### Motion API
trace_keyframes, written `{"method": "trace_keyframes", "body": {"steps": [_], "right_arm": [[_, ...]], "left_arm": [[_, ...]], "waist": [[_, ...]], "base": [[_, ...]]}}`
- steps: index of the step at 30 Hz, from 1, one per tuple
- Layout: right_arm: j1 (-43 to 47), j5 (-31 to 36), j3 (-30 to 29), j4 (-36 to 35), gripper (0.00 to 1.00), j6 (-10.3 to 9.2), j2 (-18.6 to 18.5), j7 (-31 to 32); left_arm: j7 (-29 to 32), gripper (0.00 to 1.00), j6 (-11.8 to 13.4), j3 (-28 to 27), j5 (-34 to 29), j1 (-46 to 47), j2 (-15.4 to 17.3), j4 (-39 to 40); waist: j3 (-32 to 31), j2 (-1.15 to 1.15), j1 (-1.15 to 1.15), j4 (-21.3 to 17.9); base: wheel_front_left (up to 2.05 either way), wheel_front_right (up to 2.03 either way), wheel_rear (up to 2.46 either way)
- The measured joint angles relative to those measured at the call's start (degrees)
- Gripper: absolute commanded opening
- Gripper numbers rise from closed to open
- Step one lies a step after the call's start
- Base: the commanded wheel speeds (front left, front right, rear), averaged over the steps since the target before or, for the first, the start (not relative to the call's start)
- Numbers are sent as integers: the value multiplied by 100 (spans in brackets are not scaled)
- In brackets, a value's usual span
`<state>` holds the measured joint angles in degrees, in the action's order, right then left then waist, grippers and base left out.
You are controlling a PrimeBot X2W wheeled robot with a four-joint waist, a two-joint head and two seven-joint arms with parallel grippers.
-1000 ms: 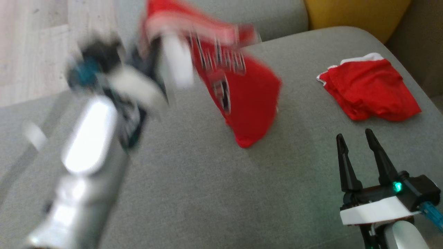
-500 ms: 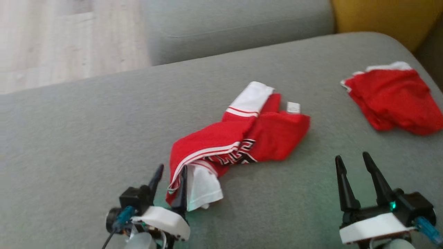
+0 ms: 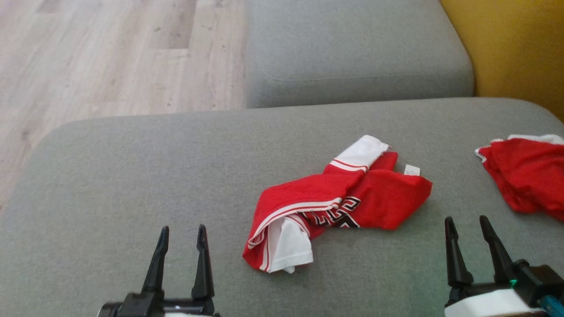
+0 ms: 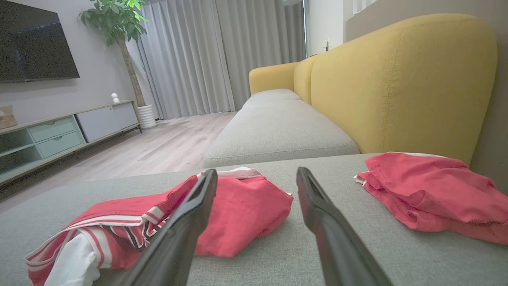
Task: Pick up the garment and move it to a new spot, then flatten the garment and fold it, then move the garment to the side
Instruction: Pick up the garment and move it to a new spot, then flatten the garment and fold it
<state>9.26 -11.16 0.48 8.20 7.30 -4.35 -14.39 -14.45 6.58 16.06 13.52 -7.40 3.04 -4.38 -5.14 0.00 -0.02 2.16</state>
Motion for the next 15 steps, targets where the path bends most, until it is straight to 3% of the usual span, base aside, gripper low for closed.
{"method": "trace_keyframes", "body": {"steps": [15], "right_arm": [[354, 115, -56, -136, 100, 0, 151, 0]], "left_arm": [[0, 100, -104, -304, -359, -620, 10, 207]], "waist": [[-270, 0, 1, 282]], "base": [[0, 0, 0]]}}
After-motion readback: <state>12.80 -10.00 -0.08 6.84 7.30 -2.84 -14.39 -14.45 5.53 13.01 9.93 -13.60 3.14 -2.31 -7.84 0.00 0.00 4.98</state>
